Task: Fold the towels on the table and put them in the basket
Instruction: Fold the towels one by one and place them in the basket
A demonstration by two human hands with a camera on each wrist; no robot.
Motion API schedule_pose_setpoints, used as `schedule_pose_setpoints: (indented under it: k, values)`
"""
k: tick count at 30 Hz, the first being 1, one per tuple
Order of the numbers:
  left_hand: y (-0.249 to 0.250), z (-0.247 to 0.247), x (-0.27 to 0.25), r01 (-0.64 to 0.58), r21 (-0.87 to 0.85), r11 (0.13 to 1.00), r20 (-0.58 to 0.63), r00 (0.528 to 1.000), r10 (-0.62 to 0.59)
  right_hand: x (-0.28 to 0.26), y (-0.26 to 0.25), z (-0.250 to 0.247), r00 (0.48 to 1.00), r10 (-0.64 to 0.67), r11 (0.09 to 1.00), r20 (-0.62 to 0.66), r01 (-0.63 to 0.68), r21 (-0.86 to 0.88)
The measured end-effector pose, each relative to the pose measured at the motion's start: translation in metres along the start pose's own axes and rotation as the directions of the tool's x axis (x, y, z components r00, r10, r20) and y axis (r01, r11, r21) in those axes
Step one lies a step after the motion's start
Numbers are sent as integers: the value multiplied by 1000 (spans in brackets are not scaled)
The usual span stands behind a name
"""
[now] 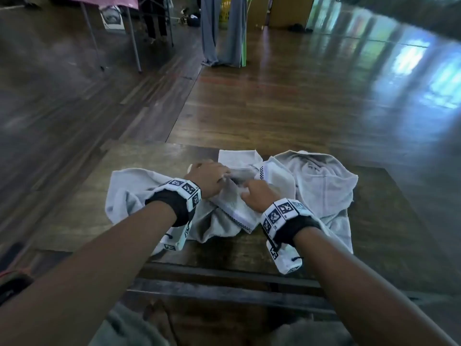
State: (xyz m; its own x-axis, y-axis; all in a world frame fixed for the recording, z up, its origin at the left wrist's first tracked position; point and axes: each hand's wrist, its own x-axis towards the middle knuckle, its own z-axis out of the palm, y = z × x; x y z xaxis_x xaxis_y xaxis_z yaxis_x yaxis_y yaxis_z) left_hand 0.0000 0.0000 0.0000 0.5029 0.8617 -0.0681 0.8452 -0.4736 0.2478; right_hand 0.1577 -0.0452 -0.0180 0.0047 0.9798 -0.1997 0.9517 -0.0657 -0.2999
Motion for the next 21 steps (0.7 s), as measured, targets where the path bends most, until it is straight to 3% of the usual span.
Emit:
schedule_pose_setpoints:
  k: [5, 9, 14, 21]
  values:
    - [-5, 12, 16, -70, -14, 997, 61, 996, 71, 8, -3, 1, 1000, 11, 994, 11, -10, -106]
    - [-1, 12, 14, -49, 113, 992, 6, 999, 48, 9, -2, 4, 1000, 3, 997, 23, -1, -74]
    - [4, -8, -3, -111, 101, 989, -40, 993, 115, -5, -6, -8, 1000, -21, 1000, -14, 22, 3]
    - [22, -74, -31, -132, 128, 983, -235, 959, 159, -39, -19, -82, 955, -166, 986, -245, 169, -7]
